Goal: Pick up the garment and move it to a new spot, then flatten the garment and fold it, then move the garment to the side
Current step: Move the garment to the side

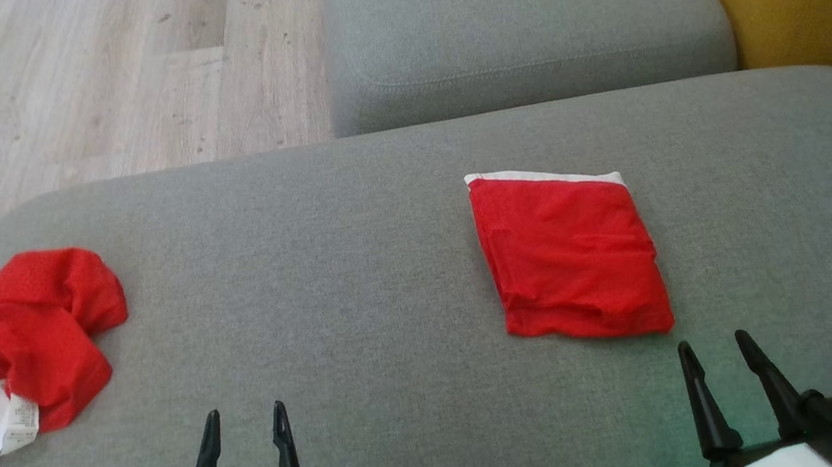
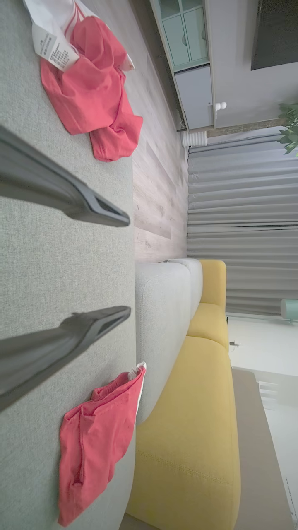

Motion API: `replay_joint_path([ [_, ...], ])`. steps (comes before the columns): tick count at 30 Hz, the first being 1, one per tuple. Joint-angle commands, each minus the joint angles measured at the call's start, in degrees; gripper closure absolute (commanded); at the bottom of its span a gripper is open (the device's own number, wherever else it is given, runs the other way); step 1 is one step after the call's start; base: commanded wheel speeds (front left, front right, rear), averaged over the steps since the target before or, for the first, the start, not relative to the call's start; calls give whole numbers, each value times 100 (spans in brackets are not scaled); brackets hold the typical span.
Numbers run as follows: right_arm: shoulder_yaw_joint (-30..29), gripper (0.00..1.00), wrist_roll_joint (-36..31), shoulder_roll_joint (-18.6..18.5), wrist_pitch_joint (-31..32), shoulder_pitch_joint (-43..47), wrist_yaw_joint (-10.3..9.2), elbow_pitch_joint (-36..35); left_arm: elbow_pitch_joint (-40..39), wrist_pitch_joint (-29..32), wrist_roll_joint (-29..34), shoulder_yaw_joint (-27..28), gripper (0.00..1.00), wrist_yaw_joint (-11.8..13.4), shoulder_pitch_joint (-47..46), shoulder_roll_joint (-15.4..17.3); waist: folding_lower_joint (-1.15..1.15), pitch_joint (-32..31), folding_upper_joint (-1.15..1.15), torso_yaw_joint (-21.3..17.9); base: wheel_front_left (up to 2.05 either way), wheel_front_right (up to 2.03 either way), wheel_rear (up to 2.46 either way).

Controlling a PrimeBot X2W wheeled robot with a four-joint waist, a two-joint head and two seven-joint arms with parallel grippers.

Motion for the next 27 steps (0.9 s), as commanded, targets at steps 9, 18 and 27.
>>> replay_joint_path([
  [9, 78, 0, 26, -99, -61, -455, -4, 228, -272, -29, -136, 98, 0, 101, -350, -32, 0, 379, 0, 26, 0, 0, 0],
  [18, 140, 0, 350, -317, 13, -1685, -4, 1071, -393, -29, 29, -58, 0, 172, -737, -32, 0, 1016, 0, 92, 0, 0, 0],
  [27, 178, 0, 634, -792, 747, -3059, -4, 2149, -369, -29, 101, -336, 0, 200, -1171, -32, 0, 1543, 0, 255, 0, 0, 0],
])
